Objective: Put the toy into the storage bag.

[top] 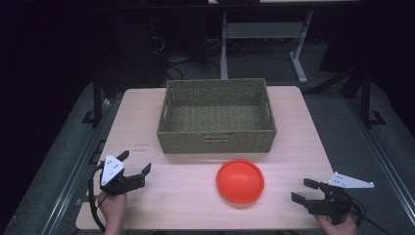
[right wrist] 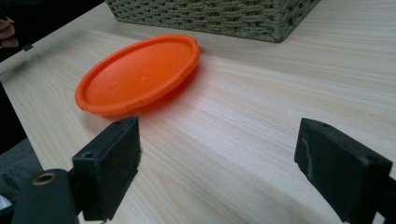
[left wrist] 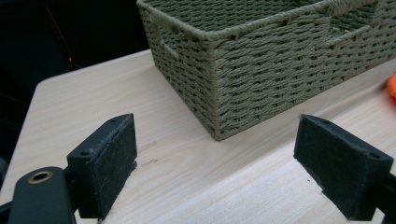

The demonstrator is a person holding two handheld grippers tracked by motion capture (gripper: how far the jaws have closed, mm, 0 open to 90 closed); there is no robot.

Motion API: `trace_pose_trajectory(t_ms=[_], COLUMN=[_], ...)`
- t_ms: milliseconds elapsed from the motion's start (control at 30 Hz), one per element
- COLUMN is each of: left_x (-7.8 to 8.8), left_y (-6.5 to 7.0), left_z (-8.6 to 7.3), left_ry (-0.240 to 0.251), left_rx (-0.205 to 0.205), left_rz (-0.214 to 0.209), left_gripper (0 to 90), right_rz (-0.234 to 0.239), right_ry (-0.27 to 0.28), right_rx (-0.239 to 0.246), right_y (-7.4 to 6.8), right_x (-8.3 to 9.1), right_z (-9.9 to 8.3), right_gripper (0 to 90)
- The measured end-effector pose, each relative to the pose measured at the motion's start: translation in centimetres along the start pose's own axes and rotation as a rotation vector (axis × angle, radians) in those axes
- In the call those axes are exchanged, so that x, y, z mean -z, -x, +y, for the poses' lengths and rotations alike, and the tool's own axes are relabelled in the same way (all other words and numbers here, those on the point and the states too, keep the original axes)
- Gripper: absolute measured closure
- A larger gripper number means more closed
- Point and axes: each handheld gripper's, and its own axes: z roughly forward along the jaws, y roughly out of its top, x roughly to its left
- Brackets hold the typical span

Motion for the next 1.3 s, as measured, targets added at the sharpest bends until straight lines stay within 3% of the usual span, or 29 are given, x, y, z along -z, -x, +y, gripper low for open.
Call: trace_pose_trajectory(t_ms=[100,267,433,700,800,900,1100,1200,1233,1300], left_x=[-0.1,-0.1,-0.2,-0.2,-0.3,-0.4,-0.7,-0.7,-0.7,-0.7], left_y=[0.2,-0.2,-0.2,0.0,-0.2,-0.3,-0.2,-0.2,-0.2,-0.2], left_z=[0.0,-0.1,-0.1,-0.1,-0.2,-0.1,-0.1,0.0,0.0,0.0], left_ry=[-0.004,0.003,-0.001,-0.007,-0.007,-0.003,-0.014,-0.008,-0.011,-0.014], left_rx=[-0.017,0.015,0.001,-0.030,-0.008,-0.011,-0.001,-0.014,-0.014,-0.015], left_rz=[0.001,0.006,0.020,0.037,0.029,0.051,0.045,0.053,0.055,0.061], left_gripper=[12.7,12.7,12.7,12.7,12.7,12.7,12.7,12.7,12.7,12.7], right_rz=[-0.028,-0.033,-0.019,-0.023,-0.008,0.000,0.013,0.039,0.052,0.045], right_ry=[-0.005,0.001,0.014,-0.020,-0.054,-0.067,-0.130,-0.160,-0.198,-0.207], right_rx=[0.009,0.026,0.029,0.057,0.059,0.052,0.079,0.069,0.059,0.050], right_y=[-0.2,-0.6,-1.2,-1.8,-2.3,-2.5,-3.2,-3.3,-3.1,-3.0], right_x=[0.0,0.0,0.0,-1.0,-1.5,-2.0,-3.1,-3.8,-4.2,-4.3], right_z=[0.0,0.1,0.4,1.1,2.0,2.7,4.0,4.8,5.3,5.5], right_gripper=[14.4,14.1,14.0,14.0,14.0,14.0,14.0,14.2,14.2,14.2])
